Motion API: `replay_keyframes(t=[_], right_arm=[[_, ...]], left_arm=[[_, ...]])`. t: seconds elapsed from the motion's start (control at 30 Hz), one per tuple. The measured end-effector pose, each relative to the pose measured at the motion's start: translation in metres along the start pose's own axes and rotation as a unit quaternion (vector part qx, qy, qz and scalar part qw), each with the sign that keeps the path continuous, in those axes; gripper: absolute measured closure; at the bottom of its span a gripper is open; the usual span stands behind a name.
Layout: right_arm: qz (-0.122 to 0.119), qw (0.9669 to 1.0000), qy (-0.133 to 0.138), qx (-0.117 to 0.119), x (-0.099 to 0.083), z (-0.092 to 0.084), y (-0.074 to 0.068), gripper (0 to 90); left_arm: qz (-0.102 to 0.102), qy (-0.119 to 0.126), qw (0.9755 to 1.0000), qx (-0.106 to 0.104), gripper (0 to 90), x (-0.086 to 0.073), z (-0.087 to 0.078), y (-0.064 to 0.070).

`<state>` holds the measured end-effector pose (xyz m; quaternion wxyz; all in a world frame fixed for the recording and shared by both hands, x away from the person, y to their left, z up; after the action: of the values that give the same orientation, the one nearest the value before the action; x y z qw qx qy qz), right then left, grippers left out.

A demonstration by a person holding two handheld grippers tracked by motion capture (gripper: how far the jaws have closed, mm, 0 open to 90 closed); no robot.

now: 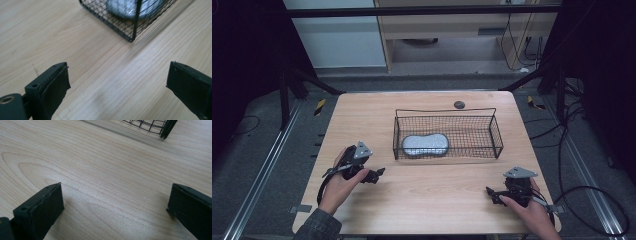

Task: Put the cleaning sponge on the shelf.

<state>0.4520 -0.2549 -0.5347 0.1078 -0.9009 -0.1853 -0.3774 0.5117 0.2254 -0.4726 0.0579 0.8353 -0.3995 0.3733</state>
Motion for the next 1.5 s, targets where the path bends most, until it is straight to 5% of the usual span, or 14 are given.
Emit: replay_keyframes(t=[0.63, 0.97, 1.2, 1.5], right_arm=[[0.0, 1.0, 0.0, 0.0, 0.0, 0.0, 0.0, 0.3], [0.001, 1.0, 0.0, 0.001, 0.0, 0.0, 0.0, 0.3], [0.0, 1.0, 0.0, 0.0, 0.0, 0.0, 0.0, 0.3], [0.0, 1.0, 0.0, 0.0, 0.0, 0.0, 0.0, 0.3]], left_arm=[[-0.067, -0.033, 0.997, 0.019, 3.9, -0.039, 0.016, -0.035], [-0.108, -0.014, 0.9938, 0.021, 3.9, -0.049, 0.026, -0.048], [-0.104, -0.023, 0.9941, 0.018, 2.6, -0.055, 0.034, -0.048], [-0.106, 0.004, 0.9942, 0.02, 0.0, -0.06, 0.037, -0.05]])
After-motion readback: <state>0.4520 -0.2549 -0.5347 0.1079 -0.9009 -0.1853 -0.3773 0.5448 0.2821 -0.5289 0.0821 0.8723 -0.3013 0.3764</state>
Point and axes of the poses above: each handheld gripper's, and its own axes: z roughly forward along the jaws, x roughly out of its top, y roughly to its right, the point moved 3 cm from there along z, roughly forward along the jaws, and after that the axes turned 5 degrees about z, right-handed, at the moved point
